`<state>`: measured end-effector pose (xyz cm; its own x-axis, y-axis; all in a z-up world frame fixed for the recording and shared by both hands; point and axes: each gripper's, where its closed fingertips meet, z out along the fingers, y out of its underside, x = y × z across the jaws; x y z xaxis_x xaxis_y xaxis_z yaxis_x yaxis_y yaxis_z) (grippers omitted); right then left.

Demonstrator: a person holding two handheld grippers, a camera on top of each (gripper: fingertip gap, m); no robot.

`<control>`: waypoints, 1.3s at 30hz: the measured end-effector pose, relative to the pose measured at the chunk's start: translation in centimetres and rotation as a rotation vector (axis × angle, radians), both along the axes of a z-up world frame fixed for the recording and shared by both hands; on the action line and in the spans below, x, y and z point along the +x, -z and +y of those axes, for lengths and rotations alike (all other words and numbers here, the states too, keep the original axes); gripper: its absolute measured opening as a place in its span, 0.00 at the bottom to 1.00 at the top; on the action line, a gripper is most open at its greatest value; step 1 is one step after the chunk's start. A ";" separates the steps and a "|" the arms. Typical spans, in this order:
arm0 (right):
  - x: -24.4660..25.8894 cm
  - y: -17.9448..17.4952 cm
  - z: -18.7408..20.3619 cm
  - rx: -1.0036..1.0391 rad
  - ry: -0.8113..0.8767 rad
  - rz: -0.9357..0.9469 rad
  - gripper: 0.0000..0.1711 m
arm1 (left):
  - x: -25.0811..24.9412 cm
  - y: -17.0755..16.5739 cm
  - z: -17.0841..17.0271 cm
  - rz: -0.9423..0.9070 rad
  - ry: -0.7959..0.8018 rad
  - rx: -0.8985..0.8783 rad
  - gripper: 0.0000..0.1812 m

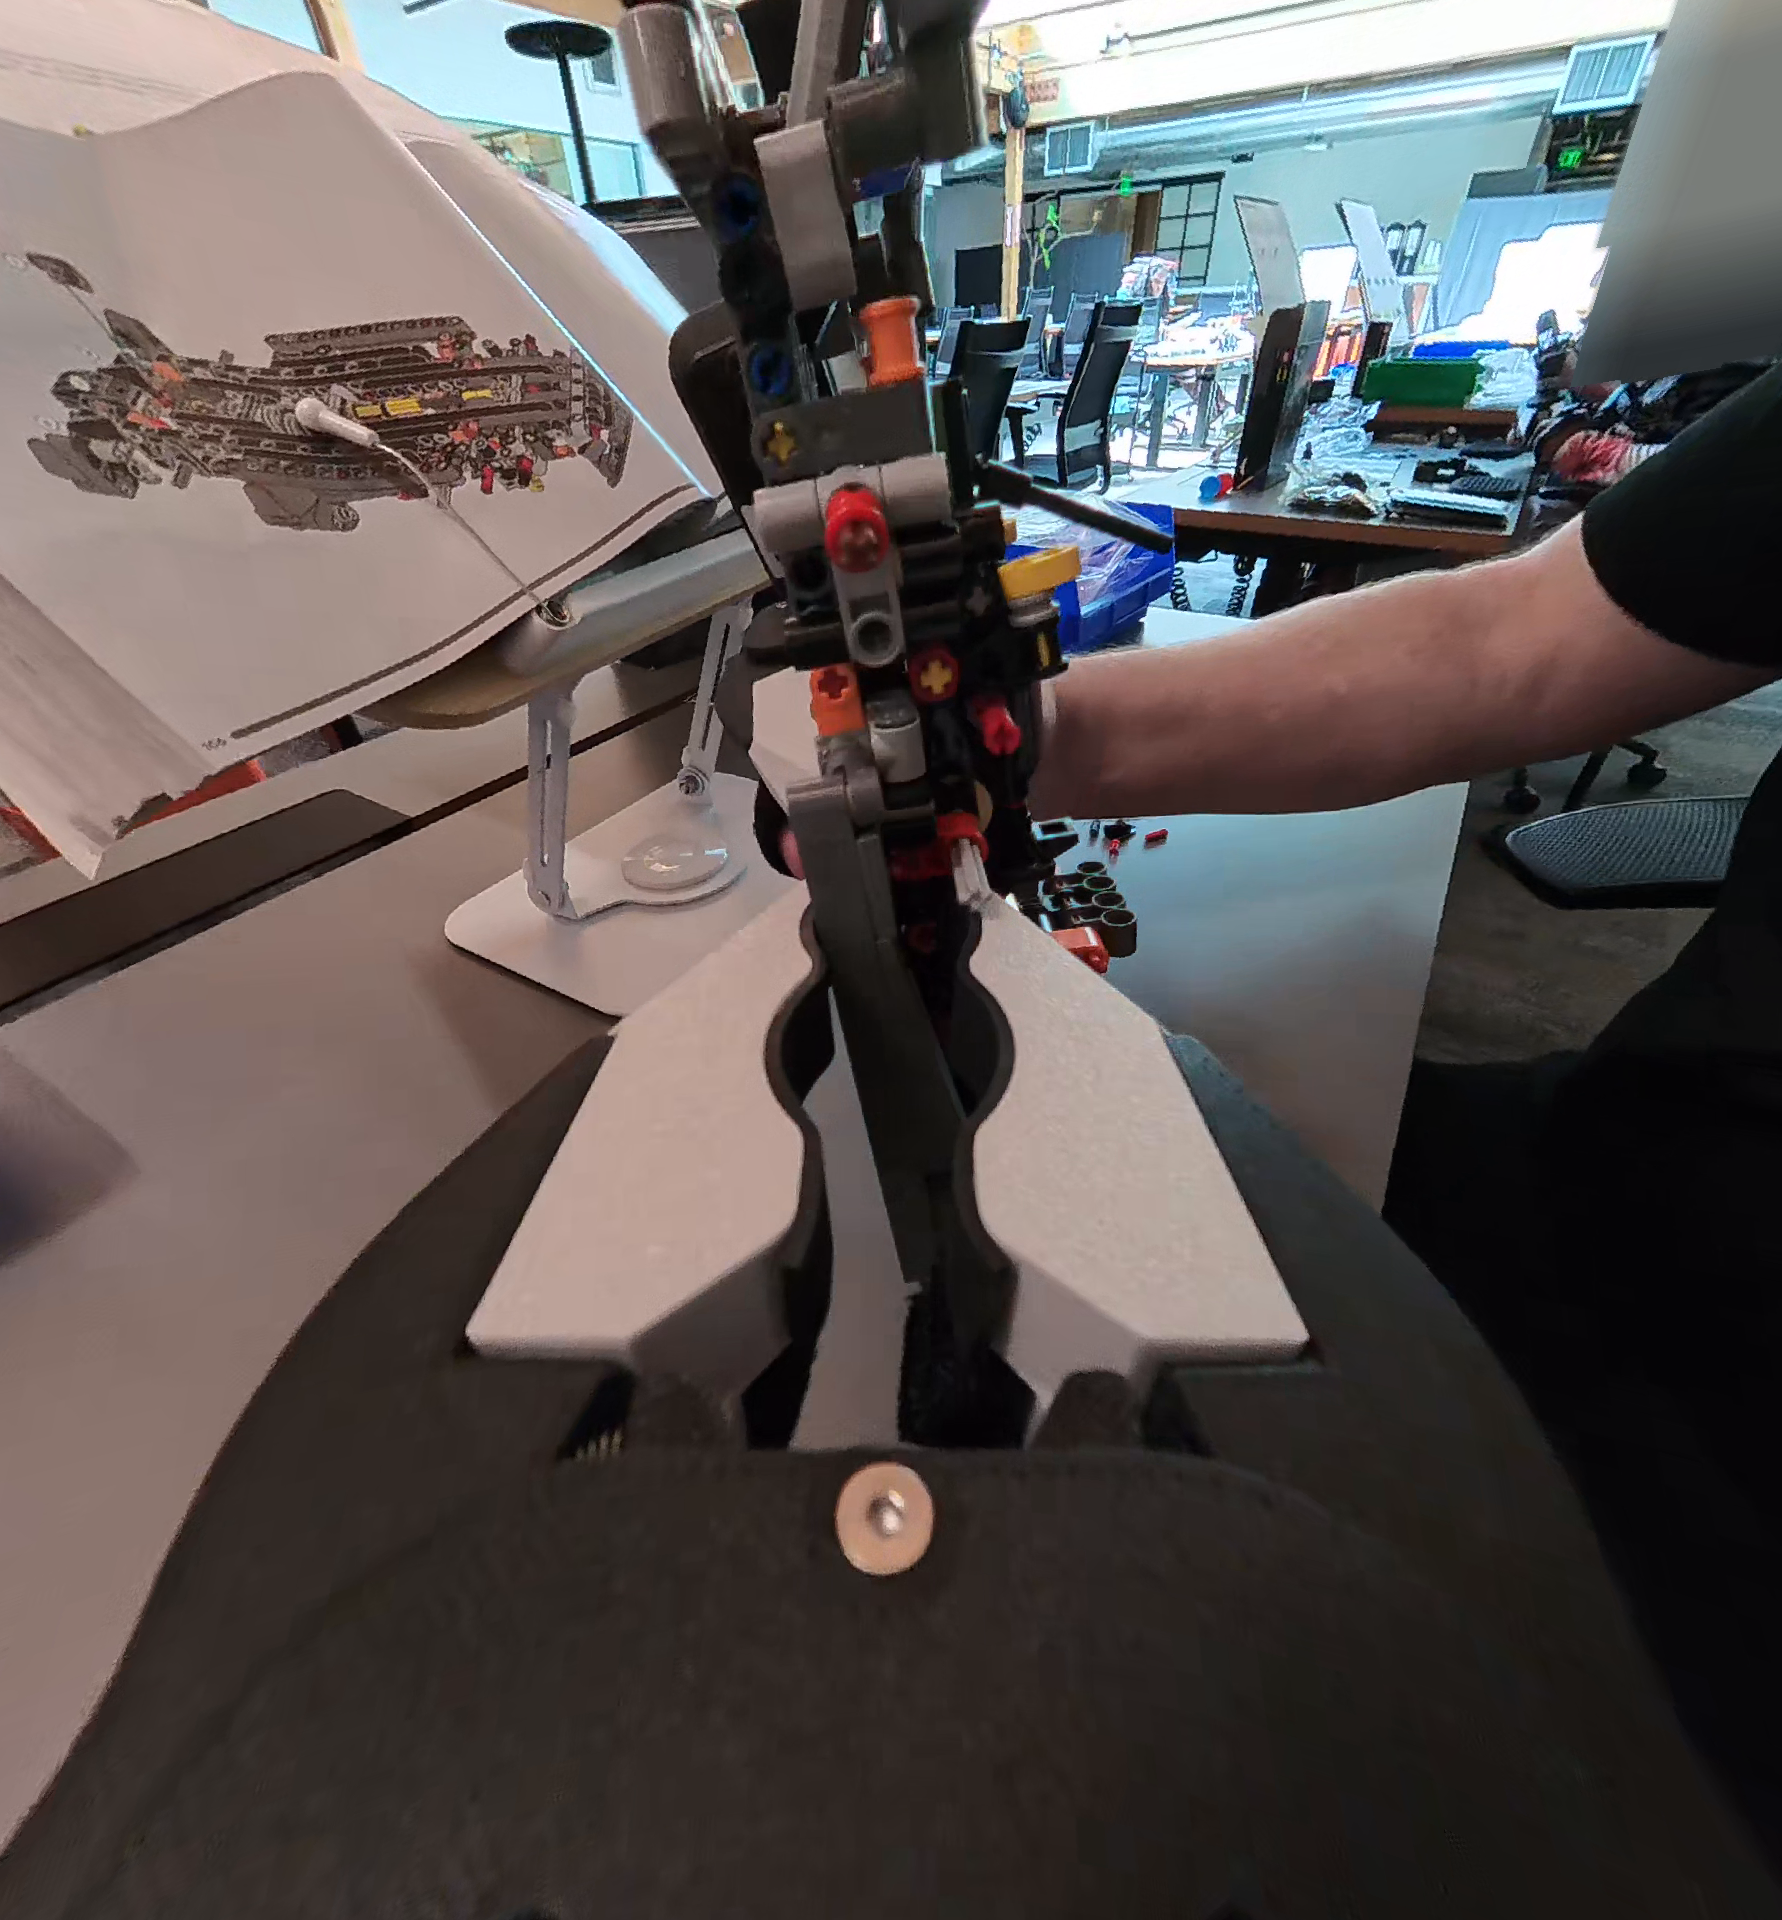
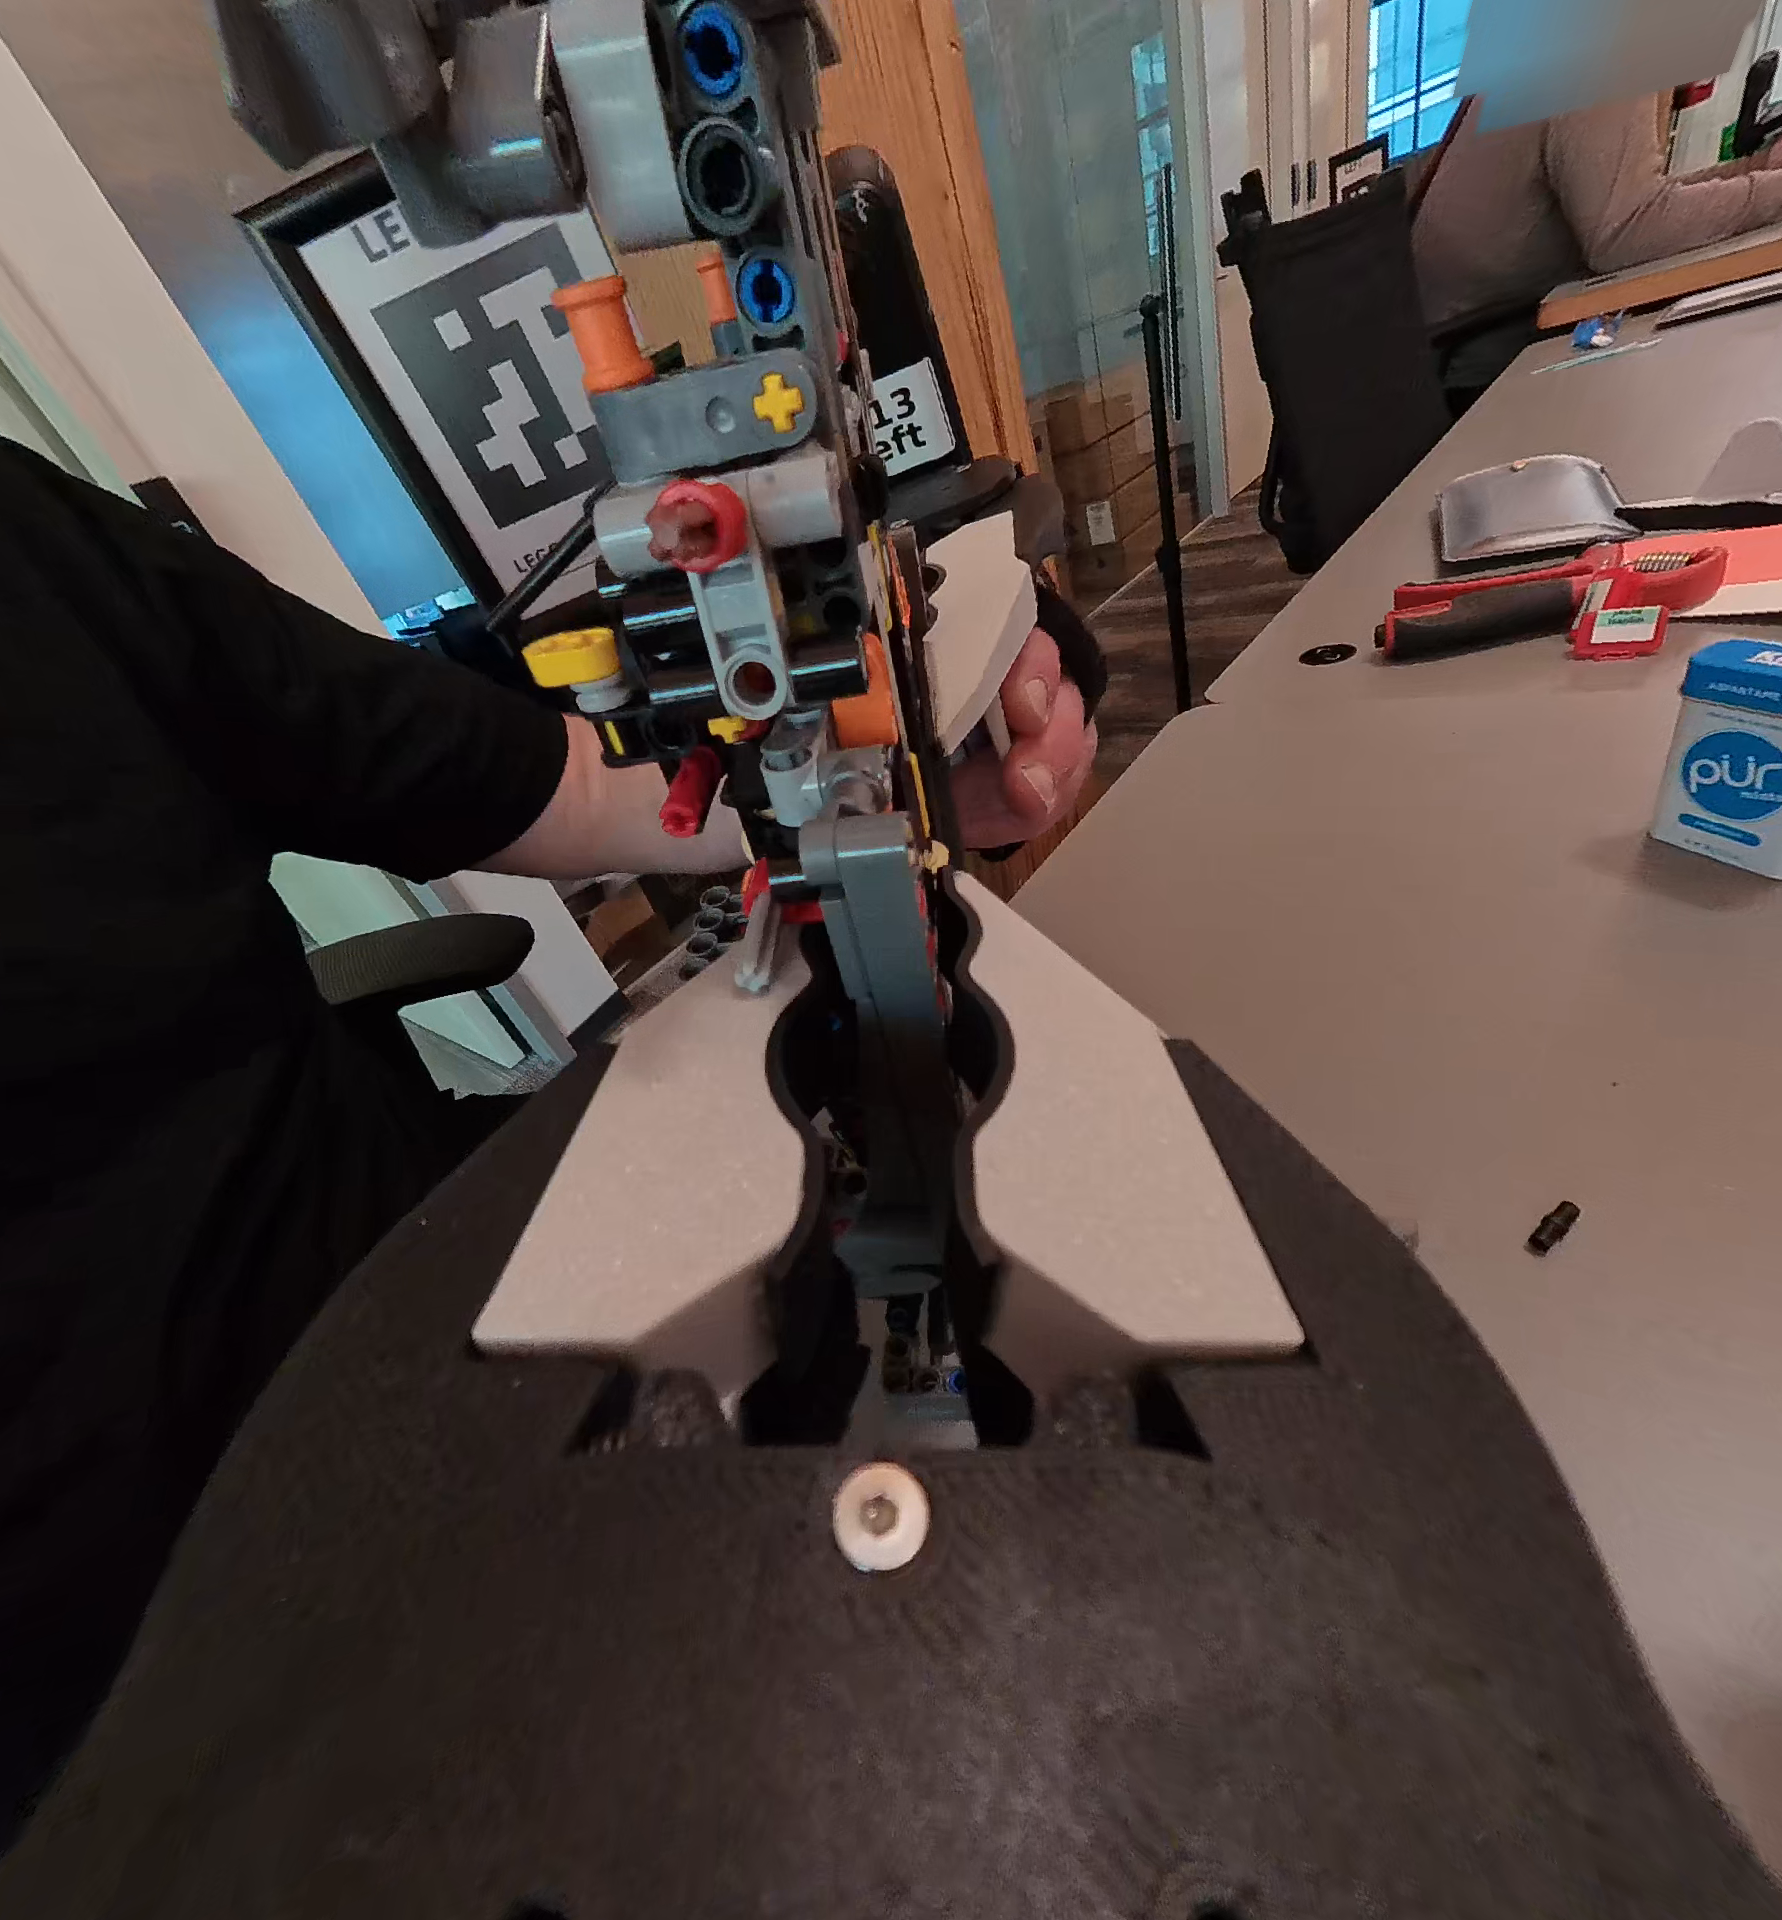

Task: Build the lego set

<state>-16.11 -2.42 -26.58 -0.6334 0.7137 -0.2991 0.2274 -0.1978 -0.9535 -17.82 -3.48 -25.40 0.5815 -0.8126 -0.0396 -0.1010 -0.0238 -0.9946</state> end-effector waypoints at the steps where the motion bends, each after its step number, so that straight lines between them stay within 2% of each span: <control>1: 0.1 -0.1 0.0 0.007 0.001 0.004 0.08 | 0.1 -0.1 0.0 0.005 0.001 0.004 0.08; 12: 1.2 -1.3 -0.3 0.058 0.039 0.032 0.08 | 1.2 -1.2 -0.3 0.003 0.046 0.046 0.08; 39: 9.4 -1.8 -0.1 0.504 0.265 0.123 0.08 | 9.1 -1.0 -0.1 0.304 0.165 0.396 0.09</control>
<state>-6.66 -2.51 -24.75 -0.4227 0.8875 0.1833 0.1140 0.2527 -0.9608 -8.73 -3.55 -24.36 0.3614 -0.7809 -0.5095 -0.3571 0.3888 -0.8493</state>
